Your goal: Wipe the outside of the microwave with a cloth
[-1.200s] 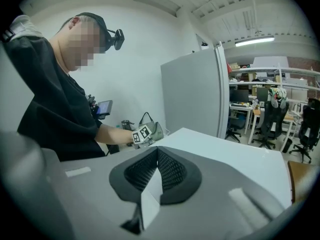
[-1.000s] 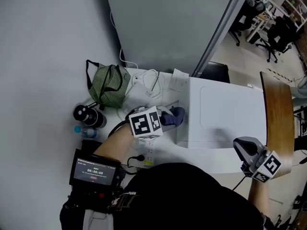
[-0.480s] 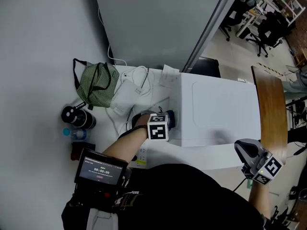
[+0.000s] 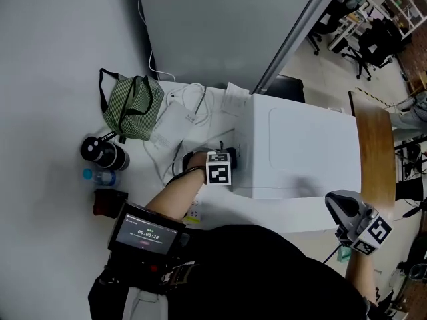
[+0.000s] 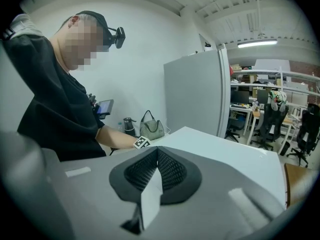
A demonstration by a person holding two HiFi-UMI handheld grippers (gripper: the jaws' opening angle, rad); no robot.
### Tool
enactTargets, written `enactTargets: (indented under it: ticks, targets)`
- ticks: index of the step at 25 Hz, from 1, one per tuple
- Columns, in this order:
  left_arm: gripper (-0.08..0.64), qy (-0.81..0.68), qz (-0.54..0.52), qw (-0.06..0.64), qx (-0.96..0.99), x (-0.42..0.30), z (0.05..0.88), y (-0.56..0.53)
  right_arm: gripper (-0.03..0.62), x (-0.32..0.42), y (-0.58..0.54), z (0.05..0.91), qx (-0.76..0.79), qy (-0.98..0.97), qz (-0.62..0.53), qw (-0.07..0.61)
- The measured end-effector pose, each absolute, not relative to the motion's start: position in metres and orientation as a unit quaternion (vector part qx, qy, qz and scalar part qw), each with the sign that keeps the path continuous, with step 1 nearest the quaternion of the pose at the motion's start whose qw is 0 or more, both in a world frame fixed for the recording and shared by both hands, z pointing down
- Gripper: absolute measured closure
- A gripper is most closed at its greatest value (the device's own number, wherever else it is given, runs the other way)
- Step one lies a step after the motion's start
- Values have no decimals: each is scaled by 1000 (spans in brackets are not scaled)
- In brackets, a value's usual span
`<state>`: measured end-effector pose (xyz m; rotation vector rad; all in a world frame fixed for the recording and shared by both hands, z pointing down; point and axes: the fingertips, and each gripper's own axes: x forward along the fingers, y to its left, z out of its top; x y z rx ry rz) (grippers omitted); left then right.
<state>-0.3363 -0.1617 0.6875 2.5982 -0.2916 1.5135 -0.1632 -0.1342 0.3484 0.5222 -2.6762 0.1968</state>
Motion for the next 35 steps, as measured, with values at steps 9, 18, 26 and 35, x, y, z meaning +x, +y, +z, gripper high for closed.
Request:
enactTargets:
  ticks: [9,18,26,35]
  targets:
    - [499,-96,394,20,914,-322,472,-104,586,-186,-133,336,162,-975,62,138]
    - [499,-94,467,50,878,-309,578,-111,586,-170,-131,345,179,-966,76,171]
    - [499,-93,516,65,849,-316,696,-123,586,-160,-128,358,189,-954,81,218]
    - [499,-115,469,56,874,-329,584,-107,586,-172,-129,337,173,-968,62,171]
